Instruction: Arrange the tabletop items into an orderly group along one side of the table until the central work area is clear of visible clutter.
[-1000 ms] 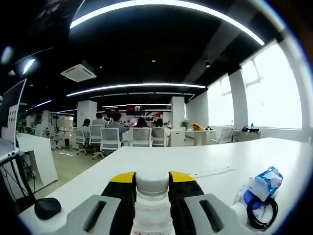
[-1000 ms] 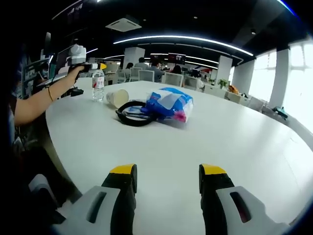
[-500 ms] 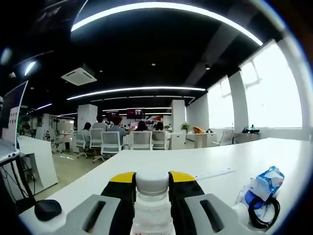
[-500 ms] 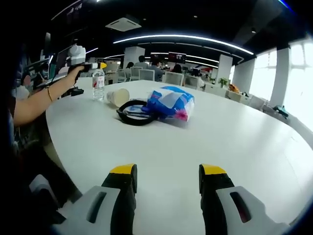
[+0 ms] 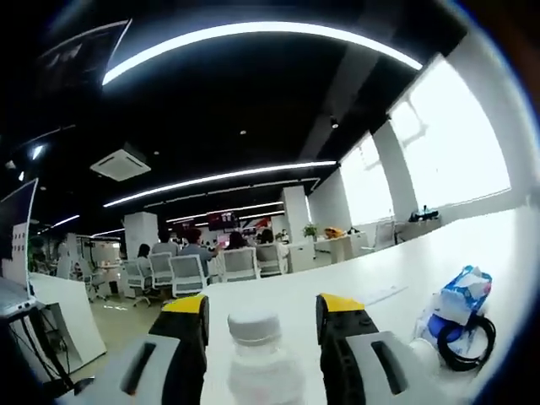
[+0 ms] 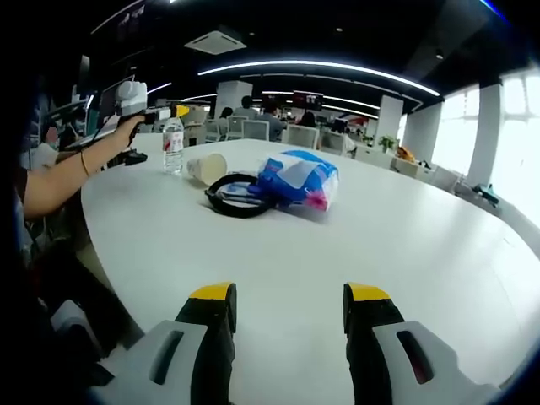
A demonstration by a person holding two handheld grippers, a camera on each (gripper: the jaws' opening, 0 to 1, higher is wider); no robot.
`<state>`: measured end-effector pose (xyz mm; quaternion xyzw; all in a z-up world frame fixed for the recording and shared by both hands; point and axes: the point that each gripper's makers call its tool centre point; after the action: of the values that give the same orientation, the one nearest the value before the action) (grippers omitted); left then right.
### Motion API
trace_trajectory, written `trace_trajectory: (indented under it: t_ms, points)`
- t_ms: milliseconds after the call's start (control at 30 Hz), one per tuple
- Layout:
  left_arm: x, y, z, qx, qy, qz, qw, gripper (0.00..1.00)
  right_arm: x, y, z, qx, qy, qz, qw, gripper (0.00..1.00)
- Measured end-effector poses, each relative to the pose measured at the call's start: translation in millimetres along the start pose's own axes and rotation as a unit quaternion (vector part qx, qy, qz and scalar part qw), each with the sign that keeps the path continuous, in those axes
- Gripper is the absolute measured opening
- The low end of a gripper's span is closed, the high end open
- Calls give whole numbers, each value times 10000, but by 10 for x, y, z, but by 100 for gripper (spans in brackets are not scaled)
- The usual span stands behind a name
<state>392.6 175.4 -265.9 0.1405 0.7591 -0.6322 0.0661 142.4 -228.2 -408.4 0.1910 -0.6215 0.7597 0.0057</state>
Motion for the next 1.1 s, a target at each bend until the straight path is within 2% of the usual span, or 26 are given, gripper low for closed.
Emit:
trace_trajectory:
  t_ms: [67, 200, 367, 467, 733, 1100]
  points:
    - [8, 2, 3, -39, 33, -2, 10000, 57, 5, -4, 1, 3, 5, 5, 10000, 49]
    - [30, -17, 37, -142, 163, 81, 9997, 65, 13, -5, 7, 5, 13, 4, 10000, 49]
    - [63, -107, 73, -686, 338, 323, 9965, 74, 18, 0, 11, 0, 19, 0, 10000, 49]
    - [76, -138, 84, -794, 363, 373, 9955, 79, 19, 0, 4, -11, 10, 8, 10000, 49]
    - [118, -176, 63, -714, 296, 422, 9961, 95, 32, 3, -12, -33, -21, 14, 10000, 49]
    - [159, -194, 27, -597, 256, 357, 9972, 100, 31, 0, -34, 14, -62, 6, 10000, 49]
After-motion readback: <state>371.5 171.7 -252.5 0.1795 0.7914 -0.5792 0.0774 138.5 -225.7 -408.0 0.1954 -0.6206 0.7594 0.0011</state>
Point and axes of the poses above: the point that each gripper's makers call its tool centre point, and the gripper's own axes: x roughly backward along the fingers, z roughly to its right, y roughly out of its underside, and after that the axes turned 8 degrees about z, right-handed
